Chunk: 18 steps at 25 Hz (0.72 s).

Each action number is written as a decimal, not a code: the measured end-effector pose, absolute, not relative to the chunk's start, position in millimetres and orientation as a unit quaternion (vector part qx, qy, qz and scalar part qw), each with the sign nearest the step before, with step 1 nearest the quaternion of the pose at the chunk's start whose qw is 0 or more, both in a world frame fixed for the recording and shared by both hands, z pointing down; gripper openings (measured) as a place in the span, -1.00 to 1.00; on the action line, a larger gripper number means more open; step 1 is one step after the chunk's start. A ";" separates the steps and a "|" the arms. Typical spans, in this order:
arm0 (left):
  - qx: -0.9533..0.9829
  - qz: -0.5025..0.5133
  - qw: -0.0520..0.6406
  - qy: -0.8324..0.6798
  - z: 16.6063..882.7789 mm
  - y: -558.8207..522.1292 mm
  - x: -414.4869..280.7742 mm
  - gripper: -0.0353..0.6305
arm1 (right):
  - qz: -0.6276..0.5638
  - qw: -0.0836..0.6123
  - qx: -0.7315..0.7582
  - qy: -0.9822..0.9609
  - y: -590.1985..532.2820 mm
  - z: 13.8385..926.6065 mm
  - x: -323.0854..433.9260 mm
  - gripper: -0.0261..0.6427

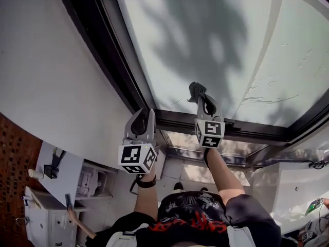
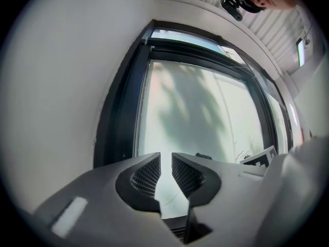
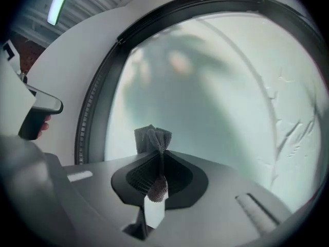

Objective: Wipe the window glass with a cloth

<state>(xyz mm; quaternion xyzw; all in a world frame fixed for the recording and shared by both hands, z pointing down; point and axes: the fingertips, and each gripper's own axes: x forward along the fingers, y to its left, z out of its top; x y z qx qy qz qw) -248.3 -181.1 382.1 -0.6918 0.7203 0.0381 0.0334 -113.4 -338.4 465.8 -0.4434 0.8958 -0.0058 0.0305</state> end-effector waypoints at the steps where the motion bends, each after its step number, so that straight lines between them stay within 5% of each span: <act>1: -0.701 0.039 0.030 0.711 383.2 -187.9 -239.5 -0.76 | -0.006 0.028 -0.463 0.886 -345.9 468.7 -82.8 -0.84; 14: -0.761 0.039 0.022 0.647 378.1 -234.4 -152.6 -0.76 | 0.004 -0.032 -0.728 0.685 -410.6 478.2 363.5 -0.84; 18: -0.763 0.035 0.019 0.645 381.6 -233.6 -138.5 -0.76 | -0.029 -0.023 -0.772 0.634 -411.7 483.3 428.0 -0.84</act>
